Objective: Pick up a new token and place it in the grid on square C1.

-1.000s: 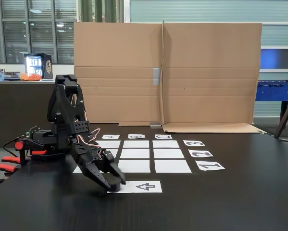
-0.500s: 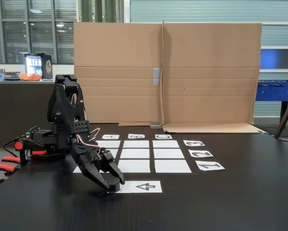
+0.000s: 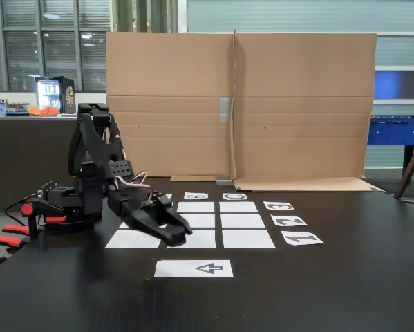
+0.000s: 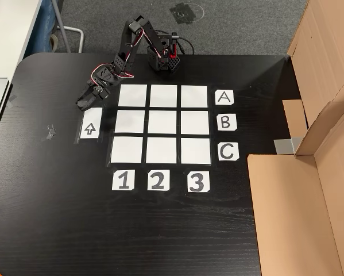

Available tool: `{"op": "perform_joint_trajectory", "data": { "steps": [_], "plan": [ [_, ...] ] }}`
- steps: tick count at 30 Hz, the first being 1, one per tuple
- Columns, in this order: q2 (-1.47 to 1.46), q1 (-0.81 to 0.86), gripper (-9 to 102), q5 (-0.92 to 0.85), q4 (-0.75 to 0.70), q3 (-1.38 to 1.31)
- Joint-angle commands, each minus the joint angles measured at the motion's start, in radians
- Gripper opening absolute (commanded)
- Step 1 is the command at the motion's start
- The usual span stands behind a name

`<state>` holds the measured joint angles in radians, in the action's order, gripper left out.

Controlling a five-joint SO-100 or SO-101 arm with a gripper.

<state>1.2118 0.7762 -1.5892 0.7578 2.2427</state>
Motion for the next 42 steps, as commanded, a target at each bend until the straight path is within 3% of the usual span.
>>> {"op": "perform_joint_trajectory", "data": {
  "steps": [1,21,42],
  "plan": [
    [0.075,-0.035,-1,0.011,0.003,-0.041],
    [0.083,-0.275,-1,0.014,0.0,-0.069],
    [-0.106,-0.43,-1,0.037,-0.005,-0.186]
  ]
}}
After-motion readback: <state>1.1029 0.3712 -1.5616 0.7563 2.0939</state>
